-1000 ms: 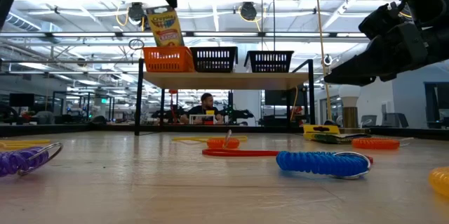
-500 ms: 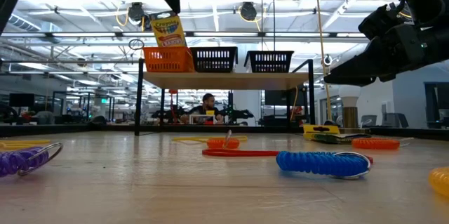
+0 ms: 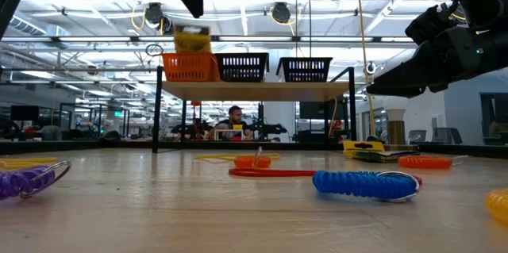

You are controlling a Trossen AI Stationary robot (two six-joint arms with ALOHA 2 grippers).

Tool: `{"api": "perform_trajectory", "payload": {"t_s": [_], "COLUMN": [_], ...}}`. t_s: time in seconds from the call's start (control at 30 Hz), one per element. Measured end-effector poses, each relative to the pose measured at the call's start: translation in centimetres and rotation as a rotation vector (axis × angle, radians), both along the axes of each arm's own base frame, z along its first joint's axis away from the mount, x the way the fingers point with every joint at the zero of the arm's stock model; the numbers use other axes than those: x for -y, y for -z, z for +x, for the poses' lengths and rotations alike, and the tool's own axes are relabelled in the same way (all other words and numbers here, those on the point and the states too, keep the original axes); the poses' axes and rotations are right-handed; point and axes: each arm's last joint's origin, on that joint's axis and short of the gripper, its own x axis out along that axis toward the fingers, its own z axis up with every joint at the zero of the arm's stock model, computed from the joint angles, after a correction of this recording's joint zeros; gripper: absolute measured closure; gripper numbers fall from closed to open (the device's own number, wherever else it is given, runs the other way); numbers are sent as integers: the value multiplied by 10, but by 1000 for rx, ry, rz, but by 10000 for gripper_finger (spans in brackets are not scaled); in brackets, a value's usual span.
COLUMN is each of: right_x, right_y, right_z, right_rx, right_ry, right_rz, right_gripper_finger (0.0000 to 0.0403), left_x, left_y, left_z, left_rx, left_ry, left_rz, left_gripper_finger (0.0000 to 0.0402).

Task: Pick & Place Office Desk Supplies
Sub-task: Put the yellow pack of crayons into the orange bin on the shelf

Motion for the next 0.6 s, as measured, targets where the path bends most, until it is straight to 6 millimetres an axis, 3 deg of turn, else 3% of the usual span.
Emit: {"api": "perform_trajectory", "payload": {"t_s": [0.37, 0.5, 0.6], "right_x": [0, 0, 0], "right_y": [0, 0, 0], "right_z": [0, 0, 0], "right_rx": [3, 4, 4], "right_ry": [3, 4, 4], "right_rz": [11, 18, 18], "right_gripper_finger": [149, 149, 149], "left_x": [-1, 10, 29], "left_y": [-1, -1, 0], "left_z": [-1, 4, 12], "left_rx": [-54, -34, 34], "left_ry": [-45, -36, 10], "left_rz": [117, 103, -18], "left_gripper_finger": [193, 190, 190]}}
